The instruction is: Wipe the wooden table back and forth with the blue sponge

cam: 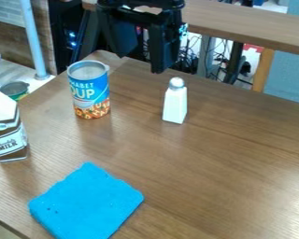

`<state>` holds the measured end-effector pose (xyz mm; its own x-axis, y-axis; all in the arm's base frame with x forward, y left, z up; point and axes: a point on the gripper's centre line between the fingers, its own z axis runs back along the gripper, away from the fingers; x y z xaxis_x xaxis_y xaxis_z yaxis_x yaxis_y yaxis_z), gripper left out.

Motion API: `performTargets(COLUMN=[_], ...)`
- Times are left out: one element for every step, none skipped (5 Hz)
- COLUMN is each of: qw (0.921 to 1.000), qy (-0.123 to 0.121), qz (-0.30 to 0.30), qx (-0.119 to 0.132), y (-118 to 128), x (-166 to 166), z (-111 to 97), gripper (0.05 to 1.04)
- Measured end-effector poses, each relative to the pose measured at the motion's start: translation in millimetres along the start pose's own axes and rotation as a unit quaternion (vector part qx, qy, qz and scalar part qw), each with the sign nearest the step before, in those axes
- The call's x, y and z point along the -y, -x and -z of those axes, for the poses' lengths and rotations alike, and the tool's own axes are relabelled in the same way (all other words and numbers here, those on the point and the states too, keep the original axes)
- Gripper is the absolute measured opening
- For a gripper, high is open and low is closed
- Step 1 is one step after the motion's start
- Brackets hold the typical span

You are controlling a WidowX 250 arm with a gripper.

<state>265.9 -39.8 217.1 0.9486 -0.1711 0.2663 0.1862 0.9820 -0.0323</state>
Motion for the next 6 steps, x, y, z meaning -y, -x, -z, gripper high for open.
performTargets(qw=[0.9999,0.9994,0.9985,0.9965,0.9951,0.9965], qy=[-0.001,-0.012,-0.019,-0.034,-0.022,-0.016], qz=[0.0,0.009,0.028,0.056,0.084,0.079], qx=[-0.013,-0.03,-0.043,-0.053,-0.047,-0.022], y=[3,12,26,45,67,93], x=[-1,-5,-13,-29,-46,-52], z=[7,19,38,66,93,118], gripper=[1.004,1.004,1.004,1.004,1.004,1.004])
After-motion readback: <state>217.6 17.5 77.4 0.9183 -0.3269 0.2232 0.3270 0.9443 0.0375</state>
